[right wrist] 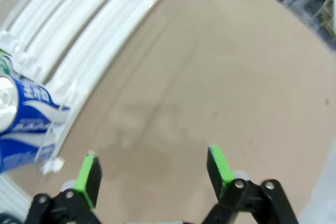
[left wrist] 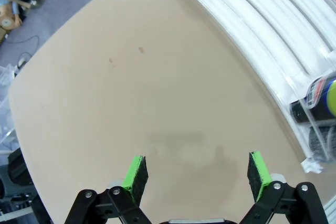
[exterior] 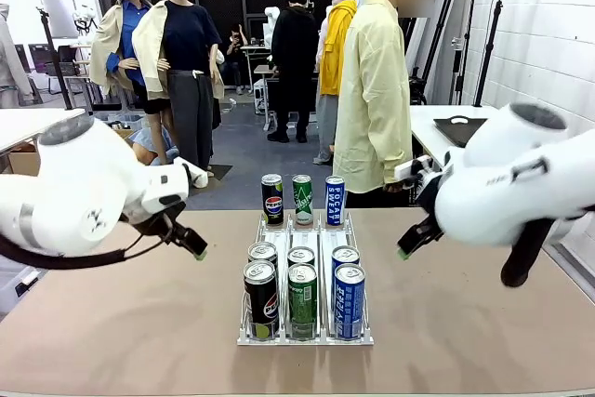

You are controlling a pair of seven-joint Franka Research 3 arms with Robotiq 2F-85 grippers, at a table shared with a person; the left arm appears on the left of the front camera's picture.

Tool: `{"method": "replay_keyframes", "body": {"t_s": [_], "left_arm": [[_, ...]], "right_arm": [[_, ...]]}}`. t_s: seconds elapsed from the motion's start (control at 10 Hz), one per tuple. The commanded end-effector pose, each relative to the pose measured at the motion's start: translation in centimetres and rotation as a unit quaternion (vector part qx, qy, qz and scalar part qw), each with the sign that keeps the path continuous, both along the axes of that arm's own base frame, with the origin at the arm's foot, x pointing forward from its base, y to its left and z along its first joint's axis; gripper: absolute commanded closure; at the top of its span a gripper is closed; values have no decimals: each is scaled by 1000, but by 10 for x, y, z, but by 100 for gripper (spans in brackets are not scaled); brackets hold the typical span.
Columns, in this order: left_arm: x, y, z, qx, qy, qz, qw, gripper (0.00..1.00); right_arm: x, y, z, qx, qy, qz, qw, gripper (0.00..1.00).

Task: Retrieve and hand over the desired beverage to the person.
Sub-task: Pick up a can of the same type that the person held from the Automatic Can Dispenser.

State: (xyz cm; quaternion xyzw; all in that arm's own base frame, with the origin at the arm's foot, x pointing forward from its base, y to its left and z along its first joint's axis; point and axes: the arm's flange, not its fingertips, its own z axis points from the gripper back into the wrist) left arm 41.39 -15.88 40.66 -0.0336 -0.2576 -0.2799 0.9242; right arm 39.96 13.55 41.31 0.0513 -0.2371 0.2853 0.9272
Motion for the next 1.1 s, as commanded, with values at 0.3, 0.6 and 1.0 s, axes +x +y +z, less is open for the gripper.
{"method": "replay_keyframes", "body": {"t_s": [0.3,0.6,1.0], "left_arm": [[39,35,109,-172,118,44,977,0],[36,92,143,-295,151,29,943,0],[-10,208,132,-452,115,41,883,0]], "right_arm": [[20,-94,63,169,85,-1,982,0],[24,-151,55,302,76,-22,950,0],[0,-206,40,471,54,-64,878,0]]}}
